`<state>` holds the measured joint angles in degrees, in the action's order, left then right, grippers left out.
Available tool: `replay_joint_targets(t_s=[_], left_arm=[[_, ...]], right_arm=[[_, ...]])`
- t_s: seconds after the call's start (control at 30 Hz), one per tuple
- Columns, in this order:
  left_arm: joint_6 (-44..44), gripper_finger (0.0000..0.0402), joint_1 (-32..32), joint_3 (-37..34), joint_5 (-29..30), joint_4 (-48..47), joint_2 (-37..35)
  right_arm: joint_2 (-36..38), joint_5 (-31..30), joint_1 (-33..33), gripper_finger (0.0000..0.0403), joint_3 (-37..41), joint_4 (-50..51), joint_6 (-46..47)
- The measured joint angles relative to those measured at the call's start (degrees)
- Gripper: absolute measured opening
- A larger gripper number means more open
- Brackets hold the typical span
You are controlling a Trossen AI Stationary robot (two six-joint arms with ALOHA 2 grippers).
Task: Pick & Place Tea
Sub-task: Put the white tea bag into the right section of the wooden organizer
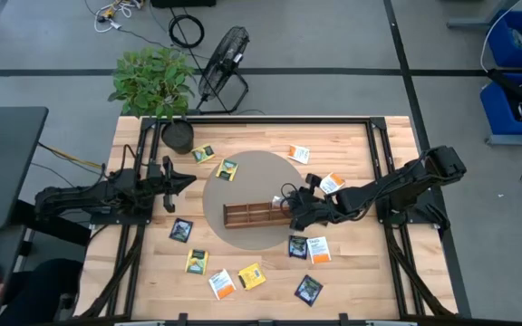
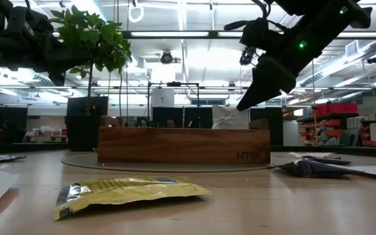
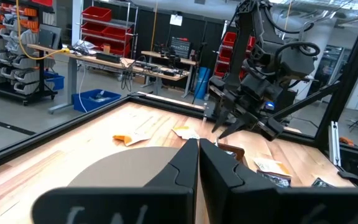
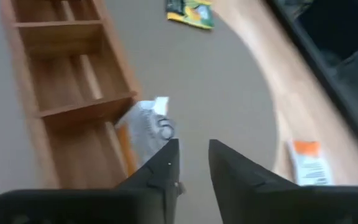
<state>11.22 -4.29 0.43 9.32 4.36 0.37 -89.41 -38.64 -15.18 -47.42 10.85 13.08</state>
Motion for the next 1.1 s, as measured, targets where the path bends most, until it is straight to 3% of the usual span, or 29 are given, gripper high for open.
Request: replay_joint_targets(t_s=[0.17,0.4,0.63,0.87,1.1], left_arm=[[0.1,0.0018,0.0,0.0,0.0,0.0,0.0],[0.0,0.0018,0.0,0.0,0.0,-0.2,0.0],[-0.4,0.0018,0.0,0.0,0.0,-0.4,0.0],[-0.6,0.0018,0.0,0.0,0.0,-0.8,0.0],[-0.3,0.0018,0.0,0.0,-0.1,-1.0,0.0]], right_arm=[[0.7,-5.5,0.6,0.0139,0.0,0.5,-2.6],[7.2,-5.4,4.3,0.0171,0.0,4.7,-2.4],[12.8,6.1,12.3,0.0174,0.0,7.3,0.8],[11.1,14.3,21.4,0.0174,0.0,13.1,-5.2],[8.9,28.4,32.6,0.0174,3.1,5.8,-7.3]])
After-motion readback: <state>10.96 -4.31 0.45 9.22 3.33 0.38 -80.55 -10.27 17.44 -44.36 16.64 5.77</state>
